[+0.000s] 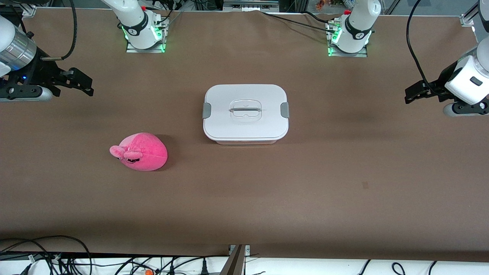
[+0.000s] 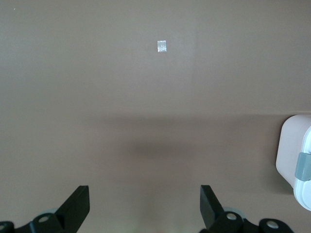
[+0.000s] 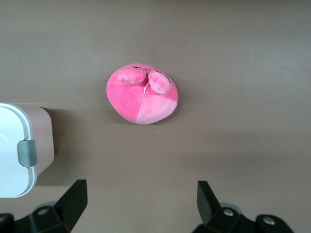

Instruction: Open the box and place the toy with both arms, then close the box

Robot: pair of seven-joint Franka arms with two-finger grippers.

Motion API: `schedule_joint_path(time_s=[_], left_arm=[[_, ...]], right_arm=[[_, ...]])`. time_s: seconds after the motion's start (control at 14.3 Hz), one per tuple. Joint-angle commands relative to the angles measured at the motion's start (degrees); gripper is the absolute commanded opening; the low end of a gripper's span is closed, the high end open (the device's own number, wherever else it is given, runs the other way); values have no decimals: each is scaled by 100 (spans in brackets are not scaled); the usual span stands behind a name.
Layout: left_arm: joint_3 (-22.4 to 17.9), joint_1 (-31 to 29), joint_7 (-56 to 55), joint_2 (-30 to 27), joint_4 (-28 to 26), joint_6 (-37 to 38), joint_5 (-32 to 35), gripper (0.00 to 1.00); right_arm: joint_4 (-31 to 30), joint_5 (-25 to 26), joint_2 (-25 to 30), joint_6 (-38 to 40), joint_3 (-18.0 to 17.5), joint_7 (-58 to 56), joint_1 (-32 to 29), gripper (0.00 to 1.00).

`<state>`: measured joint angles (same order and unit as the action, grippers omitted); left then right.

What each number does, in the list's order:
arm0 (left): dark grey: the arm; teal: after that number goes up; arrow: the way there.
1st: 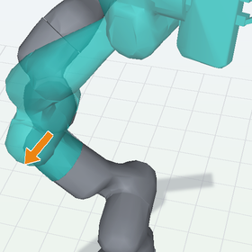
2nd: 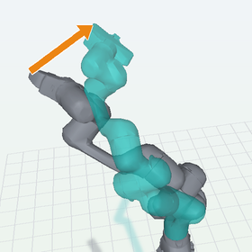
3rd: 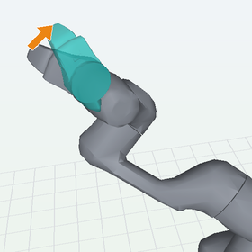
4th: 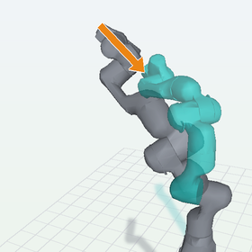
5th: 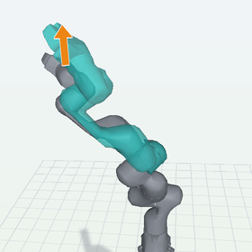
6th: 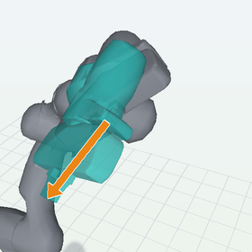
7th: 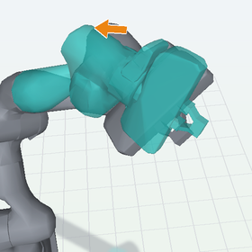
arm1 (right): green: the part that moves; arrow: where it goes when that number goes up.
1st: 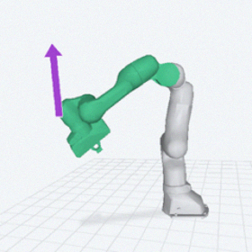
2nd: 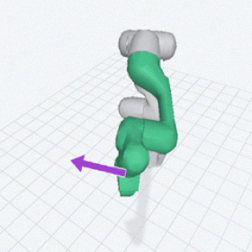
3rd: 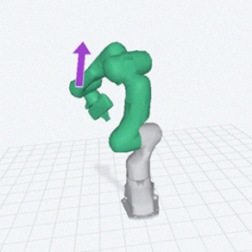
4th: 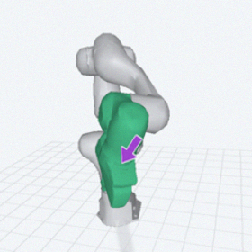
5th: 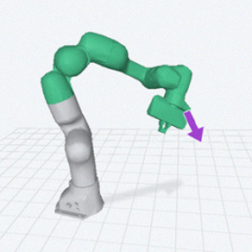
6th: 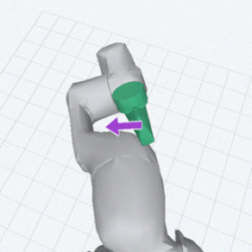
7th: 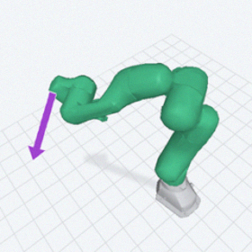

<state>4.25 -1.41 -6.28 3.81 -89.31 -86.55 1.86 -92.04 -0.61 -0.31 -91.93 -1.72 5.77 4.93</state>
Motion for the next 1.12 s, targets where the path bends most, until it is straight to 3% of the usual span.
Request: schedule_joint_path(time_s=[0.0, 0.42, 0.56, 0.91, 1.05], left_arm=[[128, 88, 21, 94, 186, 312, 25, 100], [1067, 211, 581, 146, 212, 578, -54, 100], [1427, 263, 794, 287, 247, 560, -115, 100], [2202, 579, 1919, 1462, 650, 507, -509, 100], [2308, 843, 2007, 1789, 748, -43, -634, 100]], right_arm=[[143, -27, -31, 79, -4, -41, 8, 100], [143, -71, -66, -131, -4, 3, -1, 100], [160, -45, -354, -439, -4, -67, -1, 100], [160, -71, -356, -492, 5, -76, -18, 100], [160, -19, -356, -492, -12, -76, 8, 100]])
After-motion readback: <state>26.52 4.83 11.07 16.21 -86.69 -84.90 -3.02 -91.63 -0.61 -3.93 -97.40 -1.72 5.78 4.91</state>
